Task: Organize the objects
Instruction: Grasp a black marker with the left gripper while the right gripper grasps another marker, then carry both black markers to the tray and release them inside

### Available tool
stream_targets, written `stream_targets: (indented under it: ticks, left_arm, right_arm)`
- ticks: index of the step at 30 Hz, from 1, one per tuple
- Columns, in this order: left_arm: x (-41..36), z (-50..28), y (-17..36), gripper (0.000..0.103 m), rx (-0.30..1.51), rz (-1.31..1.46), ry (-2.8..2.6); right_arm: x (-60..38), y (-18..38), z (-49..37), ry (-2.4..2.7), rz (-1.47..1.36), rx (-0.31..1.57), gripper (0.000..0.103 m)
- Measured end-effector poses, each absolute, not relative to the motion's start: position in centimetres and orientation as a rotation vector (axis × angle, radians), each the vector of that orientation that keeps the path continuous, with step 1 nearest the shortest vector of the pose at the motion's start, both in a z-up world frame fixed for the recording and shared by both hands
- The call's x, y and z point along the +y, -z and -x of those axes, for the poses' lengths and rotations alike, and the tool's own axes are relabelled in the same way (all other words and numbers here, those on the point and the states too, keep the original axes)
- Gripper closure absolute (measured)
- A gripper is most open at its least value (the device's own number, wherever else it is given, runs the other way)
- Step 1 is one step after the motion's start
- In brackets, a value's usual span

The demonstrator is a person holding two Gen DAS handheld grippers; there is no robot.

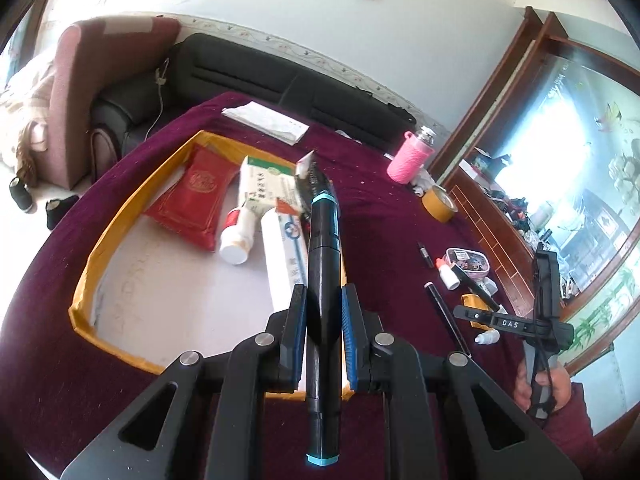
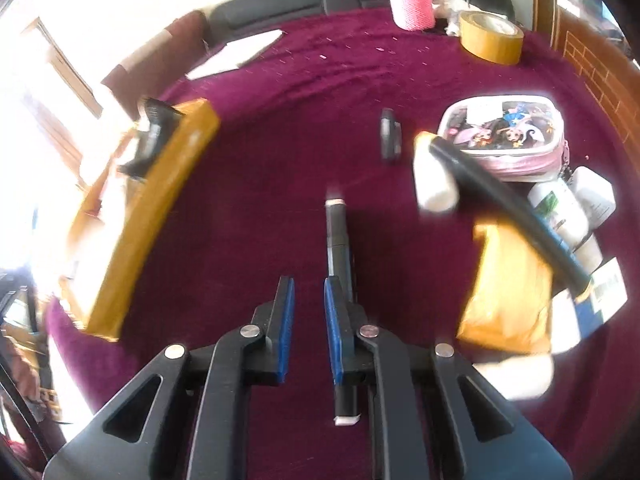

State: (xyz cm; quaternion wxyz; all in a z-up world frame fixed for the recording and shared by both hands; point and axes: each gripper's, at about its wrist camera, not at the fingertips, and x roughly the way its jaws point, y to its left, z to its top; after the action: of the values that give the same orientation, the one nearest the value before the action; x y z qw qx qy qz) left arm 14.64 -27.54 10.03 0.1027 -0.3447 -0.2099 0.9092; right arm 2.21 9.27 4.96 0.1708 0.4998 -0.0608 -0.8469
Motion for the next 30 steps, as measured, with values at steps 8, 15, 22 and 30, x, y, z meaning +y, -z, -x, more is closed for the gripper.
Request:
stream_targets:
  ticks: [8,15,22,30]
  left_arm:
    - [-27.6,-15.9,-9.9,0.089,-0.616,1.014,-2.700]
    - [-27.9,-16.4,-10.1,0.089,-0.613,1.001,-2.720]
    - [-28.5,-16.5,-9.9,0.089,-0.626,1.012,-2.738]
    - [-30.0,-16.9,-10.0,0.089,-0.629,1.007,-2.798]
  right_arm:
    - [7.2,-3.3,-1.2,2.597,-1.449,0.212,0.062]
    - [8.4,-2.7,-0.8,2.530,-1.474,-0.017,0.091]
    - [9.6,-5.5,-3.8,2.473,-1.324,-0.262,0.091]
    - [6.3,-12.9,-7.9,2.445,-1.039,-0.255,0.090]
